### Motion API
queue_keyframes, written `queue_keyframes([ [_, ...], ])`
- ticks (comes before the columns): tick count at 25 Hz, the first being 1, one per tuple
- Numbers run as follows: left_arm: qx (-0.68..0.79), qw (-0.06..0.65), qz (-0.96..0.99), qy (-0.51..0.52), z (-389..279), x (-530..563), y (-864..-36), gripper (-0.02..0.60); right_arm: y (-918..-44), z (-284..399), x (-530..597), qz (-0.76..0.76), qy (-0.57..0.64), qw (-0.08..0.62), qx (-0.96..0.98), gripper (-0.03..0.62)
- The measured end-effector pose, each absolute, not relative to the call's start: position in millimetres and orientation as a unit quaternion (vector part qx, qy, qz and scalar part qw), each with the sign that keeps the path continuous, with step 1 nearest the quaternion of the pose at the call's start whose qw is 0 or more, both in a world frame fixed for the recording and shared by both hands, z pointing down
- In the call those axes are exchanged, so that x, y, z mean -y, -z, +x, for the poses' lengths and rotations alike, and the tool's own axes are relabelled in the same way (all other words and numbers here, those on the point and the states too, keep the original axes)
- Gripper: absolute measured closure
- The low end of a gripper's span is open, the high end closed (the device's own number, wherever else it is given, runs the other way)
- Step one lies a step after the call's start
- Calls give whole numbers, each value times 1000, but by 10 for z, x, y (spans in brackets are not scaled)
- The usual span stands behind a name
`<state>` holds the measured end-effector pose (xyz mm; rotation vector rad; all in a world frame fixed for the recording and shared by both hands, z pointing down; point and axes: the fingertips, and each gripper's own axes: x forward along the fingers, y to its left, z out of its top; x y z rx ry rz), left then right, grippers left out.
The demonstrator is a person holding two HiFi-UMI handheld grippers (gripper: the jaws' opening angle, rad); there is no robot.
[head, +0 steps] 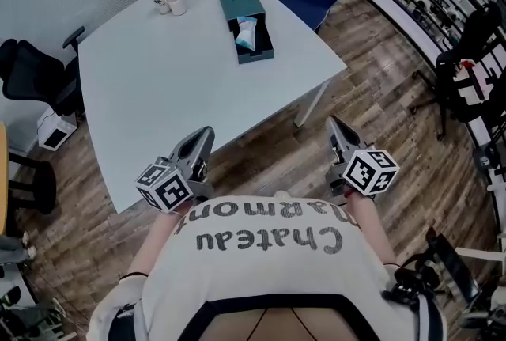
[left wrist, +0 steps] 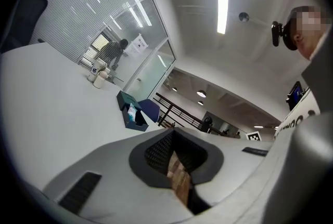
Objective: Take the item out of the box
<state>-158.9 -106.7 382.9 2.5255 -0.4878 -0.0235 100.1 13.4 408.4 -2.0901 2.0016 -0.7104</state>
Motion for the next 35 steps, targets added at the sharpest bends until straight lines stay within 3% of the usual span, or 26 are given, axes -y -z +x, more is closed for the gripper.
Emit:
queue_keyframes([
  [16, 249, 251, 935, 40, -946, 1250, -3690, 591, -4327, 1884, 5, -678, 267, 87, -679, 595],
  [35, 217, 272, 937, 14, -162, 1742, -3922, 591, -4556, 2517, 432, -691, 290, 88, -656, 594],
])
